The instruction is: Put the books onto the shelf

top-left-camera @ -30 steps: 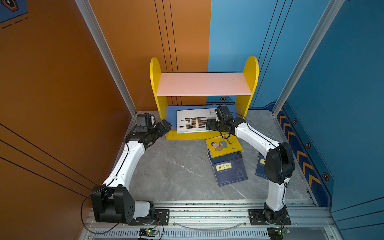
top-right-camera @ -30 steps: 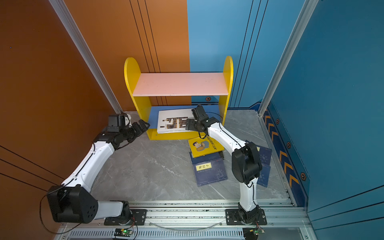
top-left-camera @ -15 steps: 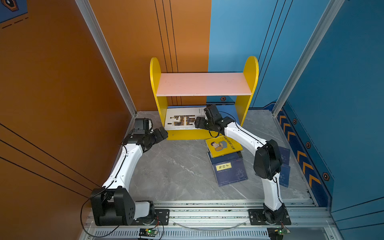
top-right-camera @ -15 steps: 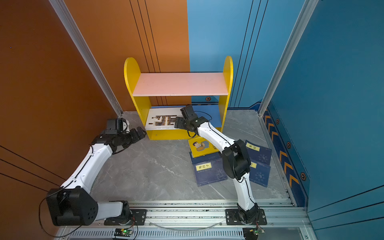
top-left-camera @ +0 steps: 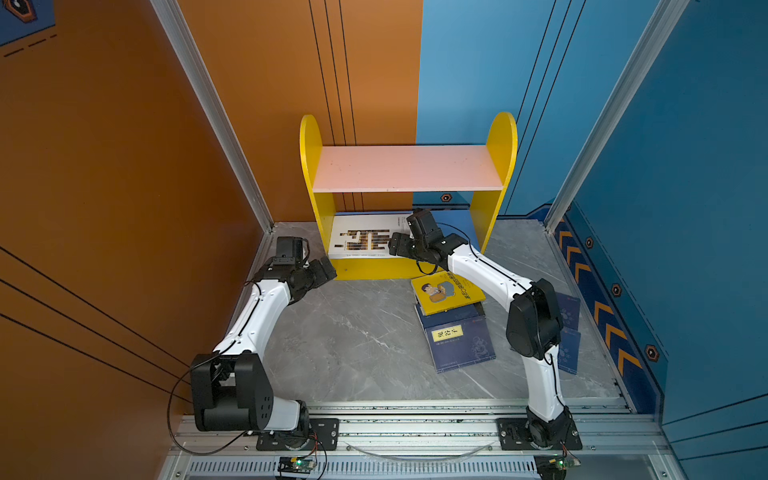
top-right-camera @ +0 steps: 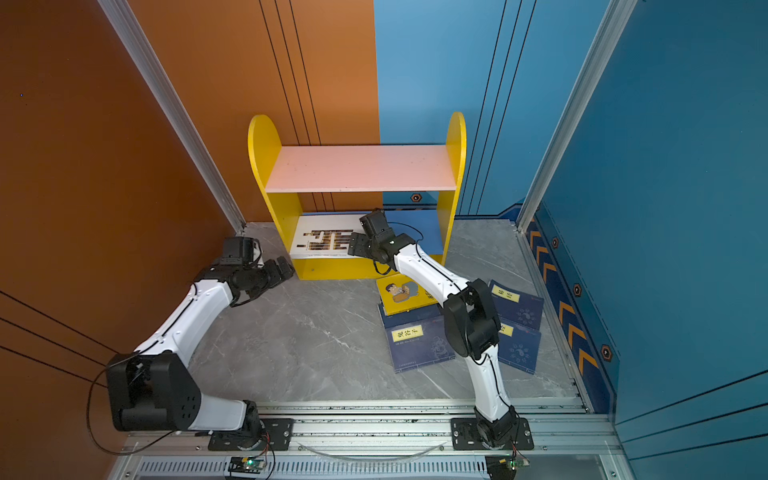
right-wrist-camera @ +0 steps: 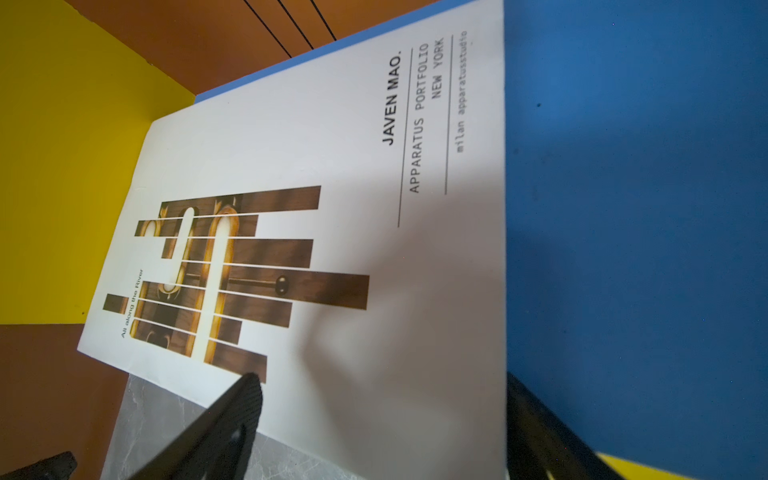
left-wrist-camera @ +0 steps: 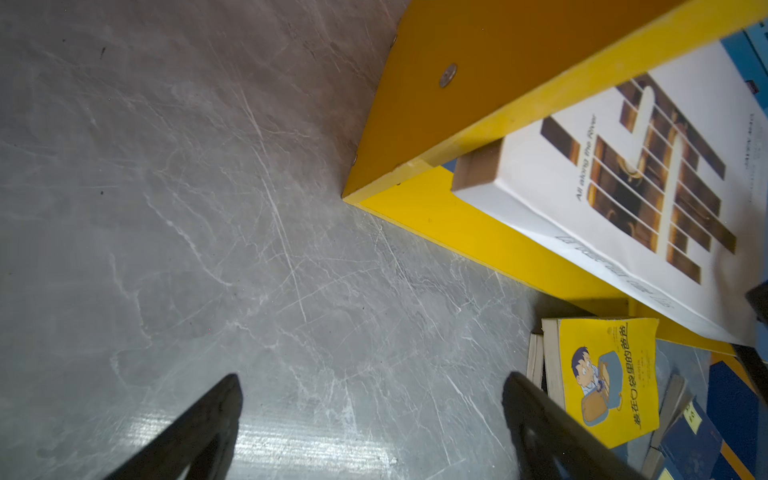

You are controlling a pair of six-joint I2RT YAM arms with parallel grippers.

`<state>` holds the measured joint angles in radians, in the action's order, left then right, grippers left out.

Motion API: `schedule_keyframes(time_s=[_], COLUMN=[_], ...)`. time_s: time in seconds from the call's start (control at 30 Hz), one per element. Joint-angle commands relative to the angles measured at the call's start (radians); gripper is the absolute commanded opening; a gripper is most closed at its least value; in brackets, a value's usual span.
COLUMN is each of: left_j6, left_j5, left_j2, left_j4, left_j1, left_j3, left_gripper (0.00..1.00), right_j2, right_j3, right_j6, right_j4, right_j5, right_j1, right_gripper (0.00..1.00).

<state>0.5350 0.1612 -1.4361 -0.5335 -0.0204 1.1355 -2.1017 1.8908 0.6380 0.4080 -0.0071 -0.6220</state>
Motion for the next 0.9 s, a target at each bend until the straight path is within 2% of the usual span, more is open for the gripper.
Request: schedule_keyframes(time_s=[0.0,0.4,0.87], left_j6=[0.035,0.124,0.140], left_j5=[-0.028,-0.034,-0.012], left_j2=[-0.028,-0.110,-0.078], left_j4=[0.052,0.162,0.161], left_j1=[0.001,-0.008,-0.021], left_j3=[0.020,0.026,0.008], left_gripper=[0.98,0.99,0.99], right_j2=[-0.031,-0.075,-0.077], right_j3=[0.024,0.082,0.100], right_j6=[0.018,0.006,-0.062], right_j4=[0.003,0.020,0.046], right_j5=[0.002,-0.002,-0.019], right_j1=[-0.010,-0.027,-0.029], right_gripper=[0.88,0.89,0.93])
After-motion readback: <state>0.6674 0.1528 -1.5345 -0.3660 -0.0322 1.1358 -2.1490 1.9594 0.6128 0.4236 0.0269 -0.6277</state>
